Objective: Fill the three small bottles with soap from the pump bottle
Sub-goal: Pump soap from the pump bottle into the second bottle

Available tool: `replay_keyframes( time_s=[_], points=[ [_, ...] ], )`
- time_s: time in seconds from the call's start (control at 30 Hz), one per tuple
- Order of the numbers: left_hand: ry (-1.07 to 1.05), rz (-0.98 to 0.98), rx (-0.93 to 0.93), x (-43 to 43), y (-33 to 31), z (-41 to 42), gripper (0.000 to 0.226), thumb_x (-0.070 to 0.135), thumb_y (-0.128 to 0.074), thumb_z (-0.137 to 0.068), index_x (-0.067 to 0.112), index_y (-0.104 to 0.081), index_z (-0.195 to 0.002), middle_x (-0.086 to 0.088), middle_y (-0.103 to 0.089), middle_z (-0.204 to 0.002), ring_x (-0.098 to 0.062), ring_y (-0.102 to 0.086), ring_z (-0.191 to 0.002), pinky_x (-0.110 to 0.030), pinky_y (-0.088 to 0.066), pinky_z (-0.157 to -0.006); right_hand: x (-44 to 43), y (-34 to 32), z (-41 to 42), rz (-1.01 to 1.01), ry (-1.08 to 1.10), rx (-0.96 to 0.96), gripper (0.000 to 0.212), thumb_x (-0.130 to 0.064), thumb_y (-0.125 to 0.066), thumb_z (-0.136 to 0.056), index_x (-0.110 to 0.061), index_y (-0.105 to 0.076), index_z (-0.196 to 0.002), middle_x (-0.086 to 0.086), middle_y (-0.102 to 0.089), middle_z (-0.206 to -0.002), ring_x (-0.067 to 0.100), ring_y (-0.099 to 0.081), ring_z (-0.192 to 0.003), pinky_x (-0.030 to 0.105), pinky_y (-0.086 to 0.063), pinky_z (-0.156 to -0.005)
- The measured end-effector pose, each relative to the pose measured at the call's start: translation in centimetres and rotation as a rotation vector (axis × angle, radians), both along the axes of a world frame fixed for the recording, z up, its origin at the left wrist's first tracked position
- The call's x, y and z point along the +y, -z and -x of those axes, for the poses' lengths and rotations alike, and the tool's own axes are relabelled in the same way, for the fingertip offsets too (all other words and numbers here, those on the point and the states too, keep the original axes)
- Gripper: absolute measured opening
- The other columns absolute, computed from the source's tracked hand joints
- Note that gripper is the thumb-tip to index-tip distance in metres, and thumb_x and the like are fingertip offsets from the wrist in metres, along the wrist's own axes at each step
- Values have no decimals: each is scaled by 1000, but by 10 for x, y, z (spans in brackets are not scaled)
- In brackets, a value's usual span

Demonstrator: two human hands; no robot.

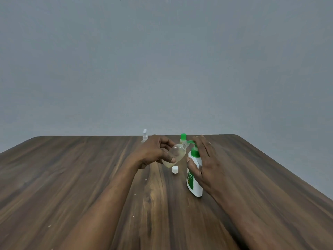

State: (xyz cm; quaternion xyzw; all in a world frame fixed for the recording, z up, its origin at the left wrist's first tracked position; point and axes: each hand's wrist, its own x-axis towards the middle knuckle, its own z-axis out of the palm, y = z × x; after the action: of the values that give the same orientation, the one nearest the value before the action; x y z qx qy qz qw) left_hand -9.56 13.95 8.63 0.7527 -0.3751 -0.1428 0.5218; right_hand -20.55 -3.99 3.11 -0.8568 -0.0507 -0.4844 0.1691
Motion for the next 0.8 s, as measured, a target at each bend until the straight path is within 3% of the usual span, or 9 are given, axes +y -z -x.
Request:
replay_keyframes(
  time_s=[0.07, 0.23, 0.47, 0.57, 0.7, 0.8],
  points=[
    [5, 7, 5, 0, -2, -1, 36, -7, -82, -73, 7, -72, -104, -8, -73, -92, -12, -70, -73, -22, -53, -57, -1, 0, -2, -8, -20, 16, 57, -46, -46, -91, -16, -40, -139, -4, -42, -143, 8, -32, -138, 36, -33, -112],
    [13, -3, -26, -1, -4, -6, 38, -6, -83, -73, 7, -72, -107, -11, -74, -95, -12, -71, -76, -24, -55, -60, -1, 0, -4, -24, 12, 6, 57, -48, -42, -92, -17, -41, -140, -11, -38, -144, 4, -28, -138, 23, -26, -111],
    [33, -58, -30, -4, -1, -6, 38, -10, -80, -74, 0, -68, -109, -4, -68, -82, -5, -66, -62, -21, -52, -55, 1, 1, 0, -27, 60, 66, 59, -44, -42, -92, -8, -44, -139, 9, -45, -144, 20, -40, -134, 38, -35, -110],
    [33, -55, -31, -4, -2, -6, 39, -10, -80, -74, -2, -67, -110, -6, -68, -84, -6, -67, -62, -21, -52, -55, 1, 0, 2, -26, 58, 61, 56, -39, -48, -92, -8, -44, -139, 9, -45, -144, 22, -41, -134, 41, -36, -110],
    [45, -40, -42, -5, -2, -4, 37, -10, -80, -74, -1, -68, -108, -9, -69, -88, -8, -68, -66, -24, -55, -59, 2, -2, 1, -36, 52, 42, 59, -45, -41, -92, -10, -43, -139, 6, -45, -144, 13, -35, -135, 39, -36, -110],
    [50, -43, -46, -6, -2, -4, 37, -10, -79, -75, 0, -67, -108, -10, -68, -89, -7, -67, -65, -23, -54, -58, 3, -2, 1, -28, 53, 50, 61, -46, -40, -91, -8, -43, -139, 7, -44, -145, 18, -37, -136, 42, -36, -110]
  ],
)
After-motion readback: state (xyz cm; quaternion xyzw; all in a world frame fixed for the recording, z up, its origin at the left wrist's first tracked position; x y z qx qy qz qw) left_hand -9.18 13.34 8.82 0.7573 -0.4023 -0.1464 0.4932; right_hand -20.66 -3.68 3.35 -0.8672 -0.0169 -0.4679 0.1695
